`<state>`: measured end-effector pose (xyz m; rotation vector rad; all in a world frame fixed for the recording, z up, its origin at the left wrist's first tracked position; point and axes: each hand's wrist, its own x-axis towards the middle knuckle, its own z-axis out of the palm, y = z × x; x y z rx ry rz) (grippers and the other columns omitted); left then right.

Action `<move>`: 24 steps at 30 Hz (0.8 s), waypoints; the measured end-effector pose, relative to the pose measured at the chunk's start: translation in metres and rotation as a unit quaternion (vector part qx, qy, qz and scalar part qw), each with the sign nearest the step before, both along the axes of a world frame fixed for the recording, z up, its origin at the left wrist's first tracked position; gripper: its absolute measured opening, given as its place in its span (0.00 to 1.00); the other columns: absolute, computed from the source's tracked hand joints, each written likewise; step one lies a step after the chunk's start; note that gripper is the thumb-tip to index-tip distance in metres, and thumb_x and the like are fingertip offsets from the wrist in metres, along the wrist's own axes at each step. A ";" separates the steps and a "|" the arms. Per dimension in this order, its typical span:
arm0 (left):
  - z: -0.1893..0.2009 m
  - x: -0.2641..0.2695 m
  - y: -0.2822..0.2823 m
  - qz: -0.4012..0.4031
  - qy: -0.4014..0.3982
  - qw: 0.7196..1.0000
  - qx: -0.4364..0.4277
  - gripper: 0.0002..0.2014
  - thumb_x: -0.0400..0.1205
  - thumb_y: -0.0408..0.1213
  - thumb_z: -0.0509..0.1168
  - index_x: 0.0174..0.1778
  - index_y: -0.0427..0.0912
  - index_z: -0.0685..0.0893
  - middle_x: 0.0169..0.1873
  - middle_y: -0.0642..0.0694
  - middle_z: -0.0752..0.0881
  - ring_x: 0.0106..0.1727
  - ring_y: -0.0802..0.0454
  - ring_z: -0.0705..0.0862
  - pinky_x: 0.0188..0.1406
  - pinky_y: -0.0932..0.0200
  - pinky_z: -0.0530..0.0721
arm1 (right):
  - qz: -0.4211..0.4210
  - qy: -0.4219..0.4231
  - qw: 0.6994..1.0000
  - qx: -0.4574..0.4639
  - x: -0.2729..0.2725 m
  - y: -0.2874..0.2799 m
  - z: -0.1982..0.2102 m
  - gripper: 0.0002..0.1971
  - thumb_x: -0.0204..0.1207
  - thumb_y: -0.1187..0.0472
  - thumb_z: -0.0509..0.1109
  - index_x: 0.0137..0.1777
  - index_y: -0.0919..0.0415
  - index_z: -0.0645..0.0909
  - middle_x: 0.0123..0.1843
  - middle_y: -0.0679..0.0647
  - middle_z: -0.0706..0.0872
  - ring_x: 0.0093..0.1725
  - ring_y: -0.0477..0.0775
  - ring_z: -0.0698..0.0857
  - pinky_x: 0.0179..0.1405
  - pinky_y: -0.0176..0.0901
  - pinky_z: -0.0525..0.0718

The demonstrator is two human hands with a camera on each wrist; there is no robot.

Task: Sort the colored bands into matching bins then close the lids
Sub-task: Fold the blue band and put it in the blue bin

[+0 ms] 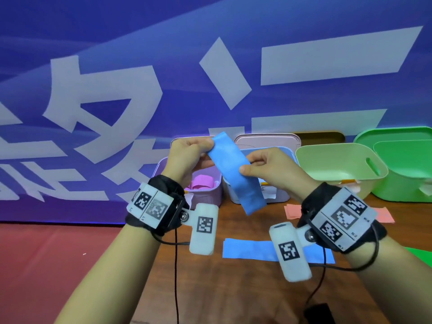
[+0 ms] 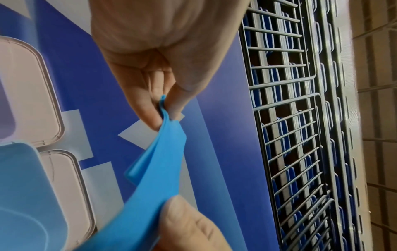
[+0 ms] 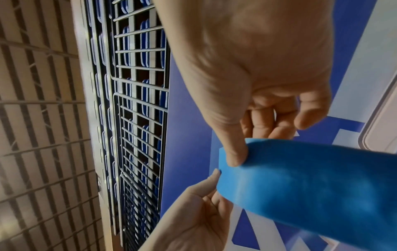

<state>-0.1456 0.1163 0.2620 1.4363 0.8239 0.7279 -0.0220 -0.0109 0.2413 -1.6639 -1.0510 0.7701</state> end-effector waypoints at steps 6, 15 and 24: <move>-0.020 0.013 -0.003 -0.003 0.118 0.983 0.140 0.06 0.82 0.31 0.61 0.48 0.40 0.83 0.46 0.46 0.85 0.39 0.55 0.84 0.37 0.62 0.84 | -0.045 -0.039 0.998 0.013 0.008 0.004 -0.005 0.07 0.70 0.63 0.75 0.34 0.52 0.83 0.39 0.56 0.87 0.40 0.46 0.80 0.43 0.40 0.78; -0.020 -0.001 -0.009 -0.141 -0.010 0.901 0.410 0.15 0.69 0.43 0.70 0.52 0.49 0.84 0.53 0.59 0.84 0.58 0.69 0.81 0.64 0.70 0.74 | -0.034 0.056 0.996 0.069 0.017 0.005 0.004 0.18 0.76 0.63 0.71 0.52 0.83 0.77 0.54 0.80 0.78 0.44 0.51 0.77 0.48 0.44 0.76; -0.024 0.000 0.002 -0.135 0.014 0.870 0.473 0.23 0.68 0.47 0.71 0.56 0.39 0.88 0.49 0.49 0.90 0.51 0.61 0.86 0.55 0.62 0.83 | -0.043 0.138 0.988 0.063 0.011 0.008 0.007 0.18 0.79 0.61 0.67 0.56 0.79 0.79 0.46 0.63 0.82 0.45 0.54 0.80 0.48 0.45 0.80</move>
